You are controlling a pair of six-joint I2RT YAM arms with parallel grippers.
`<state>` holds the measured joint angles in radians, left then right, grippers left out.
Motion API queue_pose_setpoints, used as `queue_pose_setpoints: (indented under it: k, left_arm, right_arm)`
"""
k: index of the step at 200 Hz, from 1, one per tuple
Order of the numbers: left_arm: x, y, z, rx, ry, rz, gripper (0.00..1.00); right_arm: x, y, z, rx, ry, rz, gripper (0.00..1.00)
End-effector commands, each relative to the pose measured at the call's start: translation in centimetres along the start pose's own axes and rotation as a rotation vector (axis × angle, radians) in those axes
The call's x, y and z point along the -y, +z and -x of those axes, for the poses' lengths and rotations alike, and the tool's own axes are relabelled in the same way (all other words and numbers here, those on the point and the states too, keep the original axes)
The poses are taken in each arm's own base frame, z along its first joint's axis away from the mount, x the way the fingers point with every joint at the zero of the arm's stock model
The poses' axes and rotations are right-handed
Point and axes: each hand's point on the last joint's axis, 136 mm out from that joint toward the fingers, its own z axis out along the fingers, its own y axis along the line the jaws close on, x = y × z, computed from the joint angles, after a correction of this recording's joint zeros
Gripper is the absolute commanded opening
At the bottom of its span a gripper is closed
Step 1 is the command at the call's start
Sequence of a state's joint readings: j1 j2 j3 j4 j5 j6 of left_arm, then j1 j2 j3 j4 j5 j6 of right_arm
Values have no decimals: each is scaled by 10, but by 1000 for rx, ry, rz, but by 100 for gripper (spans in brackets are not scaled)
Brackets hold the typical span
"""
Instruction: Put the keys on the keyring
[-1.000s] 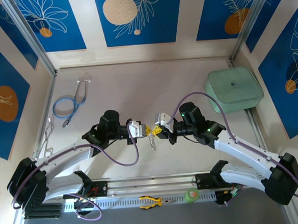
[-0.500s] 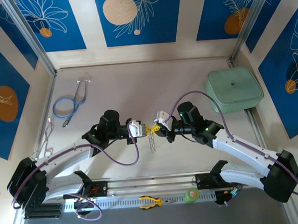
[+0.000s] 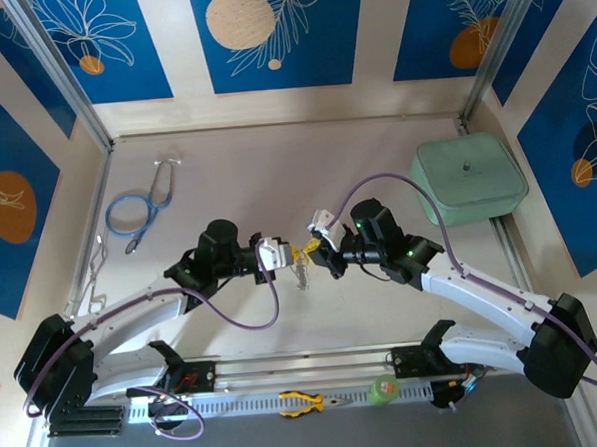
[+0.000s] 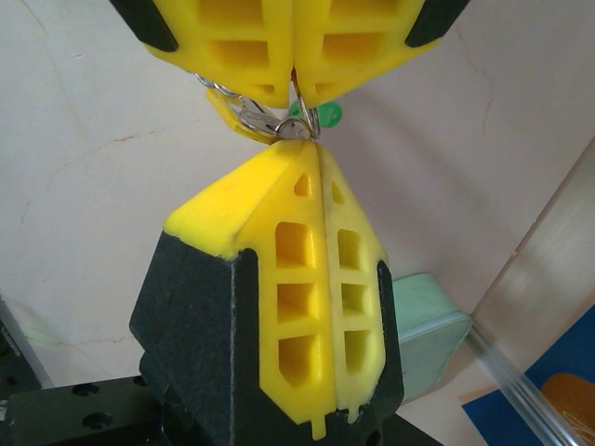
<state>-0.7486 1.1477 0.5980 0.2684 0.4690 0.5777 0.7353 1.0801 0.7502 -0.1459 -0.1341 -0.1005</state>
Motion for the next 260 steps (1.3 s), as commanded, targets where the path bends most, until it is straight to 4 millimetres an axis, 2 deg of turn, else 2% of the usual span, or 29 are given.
queue_pose_setpoints:
  k: [1,71,114,133,150,178,196,210,239,260]
  left_arm:
    - [4,-3,19,76,68,7,0]
    - [-1,-3,14,50,98,49,0]
    - [-9,-5,25,132,81,110,0]
    - [-10,-5,27,153,61,118,0]
    - [-10,-4,26,162,25,120,0]
    - [-8,0,26,215,-78,107,0]
    - [-4,2,29,273,-174,80,0]
    - [-1,4,31,304,-232,50,0]
    - [5,2,38,385,-288,5,0]
    - [10,1,41,414,-283,-29,0]
  right_arm:
    - [21,-3,8,12,111,-89,0]
    - [18,-4,11,32,211,-18,0]
    - [14,0,5,13,265,41,0]
    - [19,-3,6,16,326,55,0]
    - [23,-12,10,32,348,57,12]
    - [22,-38,25,100,309,88,32]
    - [21,-52,28,112,256,97,37]
    - [13,-58,29,106,185,124,37]
    - [-26,-57,23,95,-38,260,36]
    - [-36,-52,17,88,-99,286,36]
